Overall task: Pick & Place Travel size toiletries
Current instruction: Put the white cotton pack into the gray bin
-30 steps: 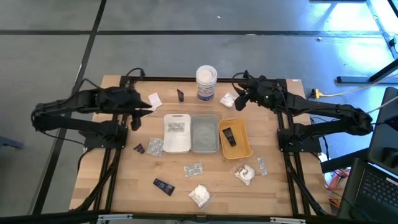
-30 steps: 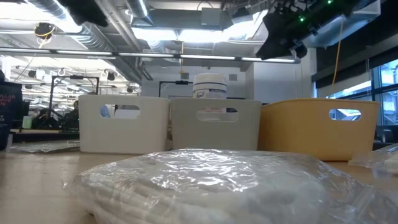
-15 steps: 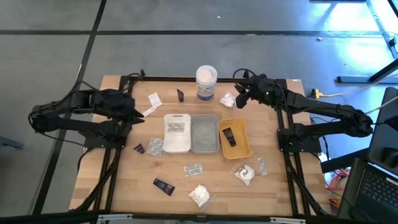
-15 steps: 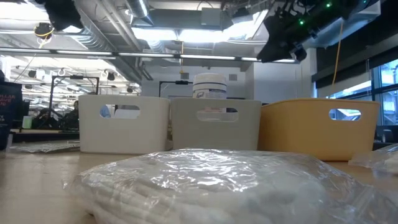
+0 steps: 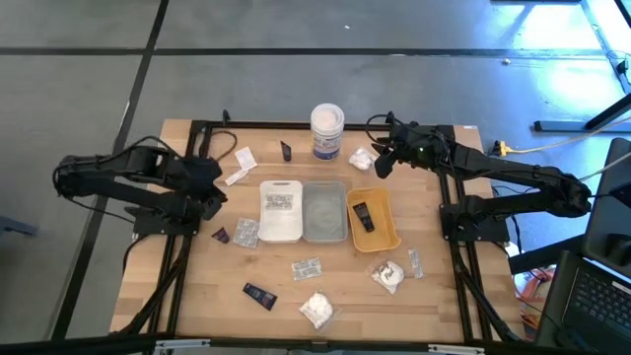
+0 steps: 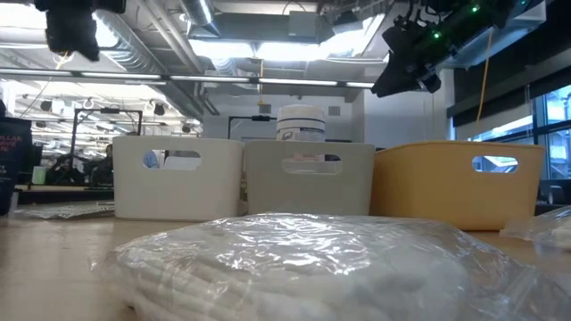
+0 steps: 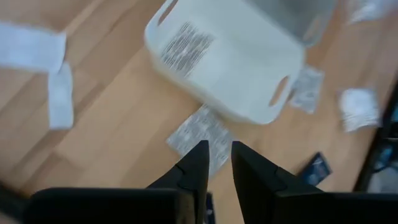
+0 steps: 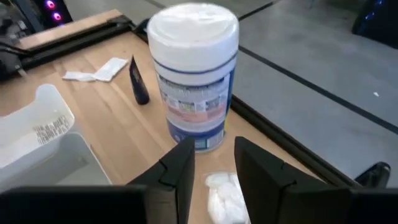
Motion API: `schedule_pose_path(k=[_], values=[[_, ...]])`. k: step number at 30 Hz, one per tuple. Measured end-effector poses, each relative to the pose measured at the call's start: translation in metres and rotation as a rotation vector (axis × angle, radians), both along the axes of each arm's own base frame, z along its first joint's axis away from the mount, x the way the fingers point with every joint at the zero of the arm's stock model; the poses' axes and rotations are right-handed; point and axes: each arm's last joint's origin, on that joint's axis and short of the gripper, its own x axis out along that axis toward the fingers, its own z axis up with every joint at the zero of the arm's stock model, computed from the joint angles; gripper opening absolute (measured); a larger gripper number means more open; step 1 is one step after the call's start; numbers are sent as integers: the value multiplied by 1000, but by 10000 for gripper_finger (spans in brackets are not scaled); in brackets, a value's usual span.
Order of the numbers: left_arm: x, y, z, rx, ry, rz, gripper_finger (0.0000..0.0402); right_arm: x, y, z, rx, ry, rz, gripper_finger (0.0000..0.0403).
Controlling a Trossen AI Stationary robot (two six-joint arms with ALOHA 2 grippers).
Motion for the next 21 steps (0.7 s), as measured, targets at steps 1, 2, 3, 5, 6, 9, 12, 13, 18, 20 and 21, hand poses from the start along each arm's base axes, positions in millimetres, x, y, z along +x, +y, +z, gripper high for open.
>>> schedule_pose_path(k=[1,2,3,5,6,9,12,13,18,20,21], values=[[0,-2,-2,-7,28,15,61,-1,0,-1,4,11,0,115],[1,-5,-4,-14,53,23,59,-1,0,-2,8,21,-1,116],[2,-8,-5,-20,74,29,57,-1,0,-3,11,29,-1,118],[2,-14,-7,-32,107,41,55,-2,1,-4,17,45,0,122],[3,-17,-8,-40,117,45,54,-2,1,-5,20,51,-1,124],[3,-28,-10,-71,134,61,54,-3,1,-5,23,56,-2,130],[4,-39,-12,-100,147,68,54,-3,1,-5,23,58,-2,134],[4,-43,-13,-104,157,61,54,-3,1,-5,23,58,-3,135],[8,-59,-18,-92,192,58,54,-3,1,-5,20,59,-3,129],[10,-66,-21,-90,212,58,54,-3,1,-5,20,59,-3,124],[11,-68,-22,-90,221,61,54,-3,1,-5,20,59,-3,121]])
